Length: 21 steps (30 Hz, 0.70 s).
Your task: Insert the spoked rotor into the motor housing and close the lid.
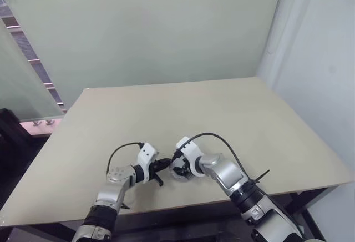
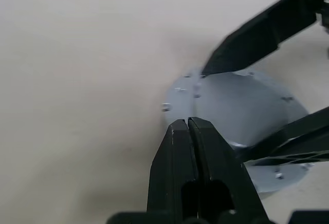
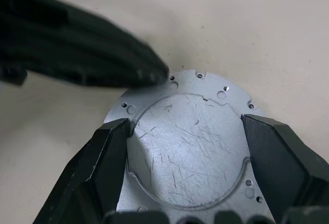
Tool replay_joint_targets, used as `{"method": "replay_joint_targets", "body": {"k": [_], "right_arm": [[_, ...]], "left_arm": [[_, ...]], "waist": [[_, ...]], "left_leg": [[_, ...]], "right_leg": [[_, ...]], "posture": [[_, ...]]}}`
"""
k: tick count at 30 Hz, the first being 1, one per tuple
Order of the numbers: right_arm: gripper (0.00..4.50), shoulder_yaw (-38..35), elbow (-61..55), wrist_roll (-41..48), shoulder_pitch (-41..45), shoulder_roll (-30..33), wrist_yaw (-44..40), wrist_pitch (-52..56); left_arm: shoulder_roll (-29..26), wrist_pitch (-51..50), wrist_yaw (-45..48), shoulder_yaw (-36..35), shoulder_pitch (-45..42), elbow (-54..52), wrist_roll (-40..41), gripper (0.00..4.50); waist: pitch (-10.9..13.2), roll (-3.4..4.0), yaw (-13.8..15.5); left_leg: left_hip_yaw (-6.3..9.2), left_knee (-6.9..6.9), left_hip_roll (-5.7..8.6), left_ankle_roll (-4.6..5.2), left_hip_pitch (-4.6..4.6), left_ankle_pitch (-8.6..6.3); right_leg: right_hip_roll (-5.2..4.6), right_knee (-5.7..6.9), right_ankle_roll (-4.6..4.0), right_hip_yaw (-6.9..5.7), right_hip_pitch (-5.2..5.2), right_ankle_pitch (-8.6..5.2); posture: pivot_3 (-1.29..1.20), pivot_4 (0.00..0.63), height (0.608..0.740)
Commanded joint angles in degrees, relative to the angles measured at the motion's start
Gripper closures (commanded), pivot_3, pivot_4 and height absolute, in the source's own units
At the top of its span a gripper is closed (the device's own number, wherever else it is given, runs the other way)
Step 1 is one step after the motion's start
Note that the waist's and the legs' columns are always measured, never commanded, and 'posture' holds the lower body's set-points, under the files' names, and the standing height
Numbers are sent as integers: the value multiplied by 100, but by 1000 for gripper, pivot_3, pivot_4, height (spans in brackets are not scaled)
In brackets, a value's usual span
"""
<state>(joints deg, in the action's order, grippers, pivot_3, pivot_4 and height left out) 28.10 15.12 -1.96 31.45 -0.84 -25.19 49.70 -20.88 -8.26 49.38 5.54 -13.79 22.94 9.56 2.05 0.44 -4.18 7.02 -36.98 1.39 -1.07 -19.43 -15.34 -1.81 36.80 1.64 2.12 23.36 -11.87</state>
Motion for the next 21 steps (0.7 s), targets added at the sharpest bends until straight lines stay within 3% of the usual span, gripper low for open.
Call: {"method": "replay_joint_targets", "body": {"k": [1,12,16,21], "right_arm": [[1230,124,319,-217,-48,139,107,185],[1230,175,179,-155,-50,281,-59,378],[33,118,111,-60,-18,303,-178,419],[33,-281,-35,144,26,224,-186,421]], "left_arm": [[-42,12,116,181,-86,-139,-131,4500],[-111,-80,103,506,-73,16,-468,4500],[-109,-76,107,509,-90,33,-486,4500],[-121,-78,110,518,-98,28,-501,4500]], "waist": [[0,1,1],[-1,3,13],[-1,3,15],[-1,3,15]], "left_leg": [[0,0,0,0,1,0],[-2,-1,8,-1,5,-1],[-1,-1,10,-1,2,-1],[2,2,10,-1,-1,-1]], "right_leg": [[0,0,0,0,-1,0],[-9,-7,0,3,-6,-1],[-11,-9,1,3,-5,-2],[-11,-9,2,1,-2,-1]], "posture": [[0,0,740],[0,0,740],[0,0,740],[0,0,740]]}}
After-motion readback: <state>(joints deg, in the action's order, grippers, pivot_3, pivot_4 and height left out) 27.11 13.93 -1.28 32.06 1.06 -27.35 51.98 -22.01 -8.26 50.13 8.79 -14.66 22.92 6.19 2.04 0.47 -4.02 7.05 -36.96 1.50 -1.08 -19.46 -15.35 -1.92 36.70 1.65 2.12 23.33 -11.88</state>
